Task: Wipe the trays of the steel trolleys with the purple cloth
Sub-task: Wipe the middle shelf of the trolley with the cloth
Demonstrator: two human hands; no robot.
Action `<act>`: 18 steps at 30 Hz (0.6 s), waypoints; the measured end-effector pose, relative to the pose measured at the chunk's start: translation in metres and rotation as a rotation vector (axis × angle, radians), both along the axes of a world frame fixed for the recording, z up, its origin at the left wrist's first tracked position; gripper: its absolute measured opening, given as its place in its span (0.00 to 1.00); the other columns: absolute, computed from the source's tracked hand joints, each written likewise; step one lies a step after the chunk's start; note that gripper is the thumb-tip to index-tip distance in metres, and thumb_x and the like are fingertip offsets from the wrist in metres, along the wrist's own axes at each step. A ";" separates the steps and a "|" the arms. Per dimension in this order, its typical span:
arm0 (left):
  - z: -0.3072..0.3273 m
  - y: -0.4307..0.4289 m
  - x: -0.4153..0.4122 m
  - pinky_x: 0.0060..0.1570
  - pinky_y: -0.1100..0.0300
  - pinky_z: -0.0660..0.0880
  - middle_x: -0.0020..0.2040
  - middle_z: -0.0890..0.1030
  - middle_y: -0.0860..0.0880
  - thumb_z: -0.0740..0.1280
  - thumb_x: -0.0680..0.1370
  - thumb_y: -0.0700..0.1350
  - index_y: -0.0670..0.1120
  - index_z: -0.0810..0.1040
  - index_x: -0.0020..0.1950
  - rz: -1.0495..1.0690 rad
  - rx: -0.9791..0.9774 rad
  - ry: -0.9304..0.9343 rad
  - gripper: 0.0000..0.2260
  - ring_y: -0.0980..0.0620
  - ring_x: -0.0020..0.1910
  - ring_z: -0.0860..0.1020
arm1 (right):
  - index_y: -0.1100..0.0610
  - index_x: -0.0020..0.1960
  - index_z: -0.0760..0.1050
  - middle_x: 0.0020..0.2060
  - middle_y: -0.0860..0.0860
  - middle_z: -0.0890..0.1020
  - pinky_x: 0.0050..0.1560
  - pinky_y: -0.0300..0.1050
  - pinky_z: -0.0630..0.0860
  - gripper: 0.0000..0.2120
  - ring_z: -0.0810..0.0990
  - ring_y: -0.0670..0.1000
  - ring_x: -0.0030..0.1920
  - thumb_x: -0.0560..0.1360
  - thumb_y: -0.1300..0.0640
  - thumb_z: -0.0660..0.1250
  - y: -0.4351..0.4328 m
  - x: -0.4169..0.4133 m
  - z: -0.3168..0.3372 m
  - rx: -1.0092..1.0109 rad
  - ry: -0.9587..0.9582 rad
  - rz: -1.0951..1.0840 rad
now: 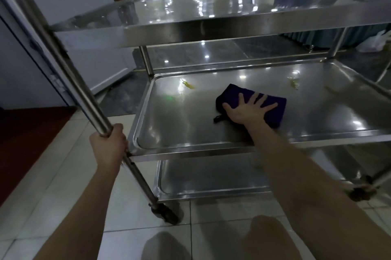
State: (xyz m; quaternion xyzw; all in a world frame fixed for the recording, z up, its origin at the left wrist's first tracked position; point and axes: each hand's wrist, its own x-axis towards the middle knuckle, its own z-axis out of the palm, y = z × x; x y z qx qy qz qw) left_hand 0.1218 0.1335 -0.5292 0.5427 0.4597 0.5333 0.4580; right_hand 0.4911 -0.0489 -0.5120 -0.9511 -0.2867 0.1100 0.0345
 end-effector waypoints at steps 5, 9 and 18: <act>0.003 -0.007 0.000 0.25 0.62 0.64 0.26 0.68 0.48 0.69 0.72 0.46 0.44 0.69 0.34 -0.018 0.007 -0.034 0.11 0.51 0.24 0.67 | 0.48 0.89 0.43 0.86 0.67 0.41 0.71 0.88 0.34 0.49 0.37 0.75 0.83 0.79 0.20 0.44 0.112 -0.105 -0.003 0.027 -0.025 0.279; 0.007 -0.011 0.001 0.24 0.63 0.64 0.25 0.68 0.50 0.68 0.74 0.42 0.49 0.66 0.31 -0.030 0.011 -0.047 0.14 0.53 0.23 0.67 | 0.43 0.89 0.43 0.87 0.61 0.39 0.71 0.85 0.29 0.45 0.35 0.70 0.85 0.79 0.21 0.43 0.141 -0.190 -0.014 0.028 -0.026 0.593; 0.017 -0.014 -0.004 0.26 0.61 0.66 0.24 0.69 0.51 0.70 0.72 0.48 0.51 0.68 0.29 -0.070 -0.060 -0.003 0.14 0.53 0.23 0.68 | 0.32 0.86 0.48 0.88 0.43 0.42 0.82 0.70 0.32 0.32 0.38 0.51 0.87 0.84 0.27 0.47 0.011 -0.117 -0.002 0.077 0.085 0.722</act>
